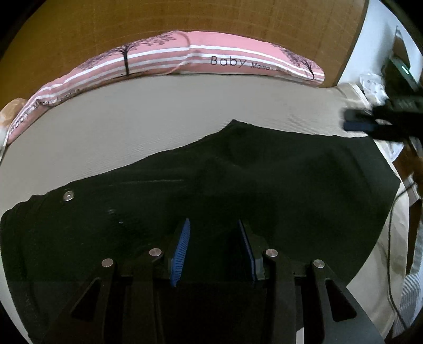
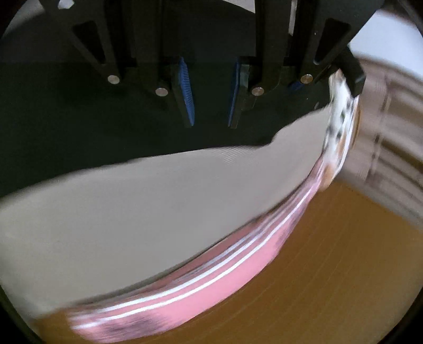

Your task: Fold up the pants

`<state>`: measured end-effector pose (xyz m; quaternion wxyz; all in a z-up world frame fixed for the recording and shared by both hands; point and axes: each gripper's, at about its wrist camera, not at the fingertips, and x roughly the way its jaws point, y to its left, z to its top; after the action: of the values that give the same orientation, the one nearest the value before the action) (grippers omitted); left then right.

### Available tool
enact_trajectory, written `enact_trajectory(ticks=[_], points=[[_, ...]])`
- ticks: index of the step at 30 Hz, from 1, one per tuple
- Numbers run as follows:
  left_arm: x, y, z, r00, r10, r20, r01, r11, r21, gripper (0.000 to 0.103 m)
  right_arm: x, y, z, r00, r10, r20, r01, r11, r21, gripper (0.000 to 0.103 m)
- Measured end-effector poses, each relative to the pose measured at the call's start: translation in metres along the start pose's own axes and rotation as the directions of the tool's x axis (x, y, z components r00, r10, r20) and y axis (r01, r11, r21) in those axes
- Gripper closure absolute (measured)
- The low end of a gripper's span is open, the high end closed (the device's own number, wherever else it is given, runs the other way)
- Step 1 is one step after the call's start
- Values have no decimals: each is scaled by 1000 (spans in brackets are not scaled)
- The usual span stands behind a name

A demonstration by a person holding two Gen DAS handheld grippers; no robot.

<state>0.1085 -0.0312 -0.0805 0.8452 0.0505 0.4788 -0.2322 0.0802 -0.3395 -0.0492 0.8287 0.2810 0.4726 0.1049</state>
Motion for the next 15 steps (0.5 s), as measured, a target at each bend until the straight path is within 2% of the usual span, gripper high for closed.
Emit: enact_trajectory(ticks=[3, 6, 8, 12, 13, 15], points=[[-2, 4, -6, 1000, -2, 10, 2, 1000, -4, 65, 45, 38, 19, 993, 34, -111, -46, 993, -109, 77], [-3, 3, -9, 1000, 1, 16, -1, 1000, -7, 65, 84, 58, 40, 973, 74, -220, -109, 982, -153, 77], [-7, 6, -11, 1000, 5, 17, -5, 1000, -5, 65, 111, 69, 53, 949, 93, -301, -147, 976, -163, 77], [-16, 19, -20, 1000, -20, 20, 21, 999, -49, 64, 152, 79, 67, 912, 84, -401, -174, 966, -192, 77], [-17, 22, -21, 999, -29, 18, 30, 998, -57, 64, 165, 81, 69, 897, 87, -434, -185, 964, -190, 77], [-23, 28, -21, 1000, 8, 20, -7, 998, -60, 64, 178, 81, 68, 863, 104, -494, -212, 963, -168, 77]])
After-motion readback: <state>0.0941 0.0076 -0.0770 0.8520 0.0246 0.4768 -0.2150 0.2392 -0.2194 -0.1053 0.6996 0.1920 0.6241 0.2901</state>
